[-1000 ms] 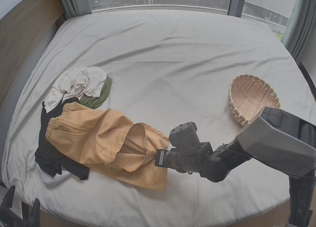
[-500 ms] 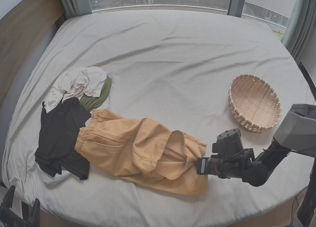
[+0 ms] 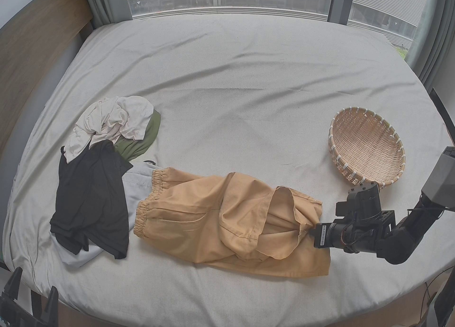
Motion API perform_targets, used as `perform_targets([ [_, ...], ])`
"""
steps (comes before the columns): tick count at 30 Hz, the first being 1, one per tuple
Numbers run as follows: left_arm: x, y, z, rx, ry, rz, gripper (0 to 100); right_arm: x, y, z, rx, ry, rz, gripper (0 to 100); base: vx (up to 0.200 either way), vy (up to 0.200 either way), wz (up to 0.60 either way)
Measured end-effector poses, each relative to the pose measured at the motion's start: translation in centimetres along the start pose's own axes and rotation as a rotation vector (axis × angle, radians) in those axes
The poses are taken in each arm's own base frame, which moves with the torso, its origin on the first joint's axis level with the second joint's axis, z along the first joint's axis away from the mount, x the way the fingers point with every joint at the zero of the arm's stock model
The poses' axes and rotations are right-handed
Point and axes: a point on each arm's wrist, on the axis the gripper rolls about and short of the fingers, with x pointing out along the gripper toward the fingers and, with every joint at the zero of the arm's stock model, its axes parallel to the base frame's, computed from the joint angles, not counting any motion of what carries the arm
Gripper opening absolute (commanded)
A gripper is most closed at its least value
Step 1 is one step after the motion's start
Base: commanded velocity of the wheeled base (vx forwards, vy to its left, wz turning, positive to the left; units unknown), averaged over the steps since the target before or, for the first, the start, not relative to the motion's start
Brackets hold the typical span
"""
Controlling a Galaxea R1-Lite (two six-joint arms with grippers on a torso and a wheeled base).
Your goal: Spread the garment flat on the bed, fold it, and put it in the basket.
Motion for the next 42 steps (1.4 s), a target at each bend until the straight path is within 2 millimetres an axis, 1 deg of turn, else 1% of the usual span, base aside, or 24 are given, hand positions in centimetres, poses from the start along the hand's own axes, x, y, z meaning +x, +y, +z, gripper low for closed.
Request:
perform_targets([
  [6,0.0,0.0,0.0,0.002,0.0,-0.001,100,-0.3,0.2,0.3,0.0,-0.054,0.014,100,0.0,0.0,0.0],
  [11,0.0,0.0,0.0,0.003,0.0,-0.001,100,-1.4,0.6,0.9,-0.005,-0.171,0.046,100,0.0,0.0,0.0],
  [14,0.0,0.0,0.0,0.004,0.001,-0.002,100,-2.7,1.7,1.4,-0.016,-0.263,0.114,100,0.0,0.0,0.0],
  [17,0.0,0.0,0.0,0.008,0.001,-0.006,100,-3.7,3.0,1.4,-0.038,-0.296,0.218,100,0.0,0.0,0.0],
  [19,0.0,0.0,0.0,0.01,0.001,-0.008,100,-3.9,3.7,1.3,-0.051,-0.298,0.267,100,0.0,0.0,0.0],
  [22,0.0,0.0,0.0,0.011,0.001,-0.009,100,-3.4,4.3,0.9,-0.053,-0.285,0.293,100,0.0,0.0,0.0],
  [30,0.0,0.0,0.0,0.01,0.001,-0.01,100,-0.8,6.4,-0.8,-0.007,-0.212,0.371,100,0.0,0.0,0.0],
  [35,0.0,0.0,0.0,0.01,0.001,-0.01,100,0.9,7.2,-1.7,0.008,-0.163,0.383,100,0.0,0.0,0.0],
  [42,0.0,0.0,0.0,0.01,0.001,-0.01,100,3.1,8.1,-2.1,0.043,-0.138,0.396,100,0.0,0.0,0.0],
])
